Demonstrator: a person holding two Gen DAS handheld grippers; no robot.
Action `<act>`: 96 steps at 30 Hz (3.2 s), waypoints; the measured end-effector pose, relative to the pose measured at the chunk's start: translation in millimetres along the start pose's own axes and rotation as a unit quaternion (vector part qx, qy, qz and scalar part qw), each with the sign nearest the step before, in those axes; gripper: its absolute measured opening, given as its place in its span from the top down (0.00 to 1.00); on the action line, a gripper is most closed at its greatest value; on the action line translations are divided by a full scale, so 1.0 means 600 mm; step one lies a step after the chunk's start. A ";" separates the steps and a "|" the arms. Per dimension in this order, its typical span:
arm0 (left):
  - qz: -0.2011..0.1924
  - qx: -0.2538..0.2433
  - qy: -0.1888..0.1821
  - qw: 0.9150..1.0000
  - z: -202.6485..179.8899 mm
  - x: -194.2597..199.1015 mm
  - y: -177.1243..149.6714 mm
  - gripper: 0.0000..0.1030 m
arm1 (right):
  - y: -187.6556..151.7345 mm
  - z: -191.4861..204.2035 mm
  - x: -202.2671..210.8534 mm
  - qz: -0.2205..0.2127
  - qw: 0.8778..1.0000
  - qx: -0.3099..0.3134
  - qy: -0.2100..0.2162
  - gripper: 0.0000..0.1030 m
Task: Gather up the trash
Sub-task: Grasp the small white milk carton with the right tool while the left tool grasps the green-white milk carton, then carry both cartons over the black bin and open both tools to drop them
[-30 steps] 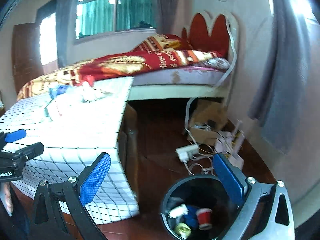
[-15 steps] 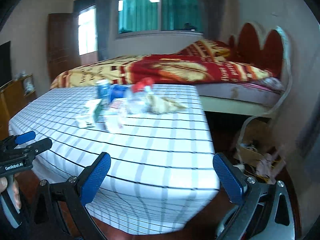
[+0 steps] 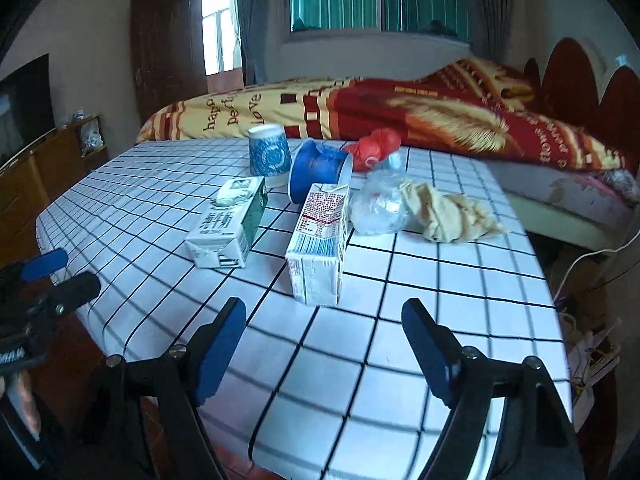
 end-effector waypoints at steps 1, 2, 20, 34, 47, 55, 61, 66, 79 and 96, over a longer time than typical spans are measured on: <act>0.004 -0.001 0.000 1.000 -0.002 -0.005 -0.001 0.12 | 0.000 0.001 -0.010 0.004 1.000 -0.003 0.002 0.22; 0.007 -0.002 -0.001 1.000 -0.005 -0.010 -0.003 0.12 | 0.000 0.001 -0.021 0.009 1.000 -0.005 0.005 0.23; 0.048 0.008 -0.027 0.998 -0.092 -0.156 0.012 0.19 | 0.011 -0.044 -0.099 0.044 0.998 0.019 0.042 0.61; 0.067 -0.012 -0.045 0.997 -0.077 -0.133 -0.018 0.41 | 0.004 -0.023 -0.122 0.058 0.998 -0.007 0.026 0.62; 0.013 -0.017 -0.075 0.997 -0.085 -0.051 0.015 0.46 | 0.021 -0.006 -0.025 0.011 1.000 0.006 0.010 0.65; -0.020 -0.023 -0.112 0.993 -0.138 0.011 0.037 0.46 | 0.031 -0.059 0.069 -0.012 0.999 0.020 -0.027 0.65; -0.036 -0.036 -0.160 0.986 -0.208 0.055 0.041 0.46 | 0.030 -0.118 0.149 -0.028 0.998 0.012 -0.055 0.65; -0.036 -0.051 -0.199 0.978 -0.279 0.078 0.033 0.46 | 0.014 -0.188 0.213 -0.036 0.995 -0.014 -0.093 0.65; -0.016 -0.093 -0.290 0.952 -0.457 0.116 -0.012 0.46 | -0.073 -0.337 0.321 -0.023 0.982 -0.074 -0.175 0.65; 0.027 -0.128 -0.376 0.917 -0.617 0.160 -0.092 0.46 | -0.193 -0.478 0.430 0.015 0.957 -0.121 -0.263 0.65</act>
Point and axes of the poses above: each gripper's, at about its wrist camera, not at the fingertips, and x roughly against the way its jaws point, z to its left, y to its top, the point moved 10 cm from there along -x, roughly the way its jaws point, and after that the axes turned 14 degrees about -z, right-handed, at the moved point
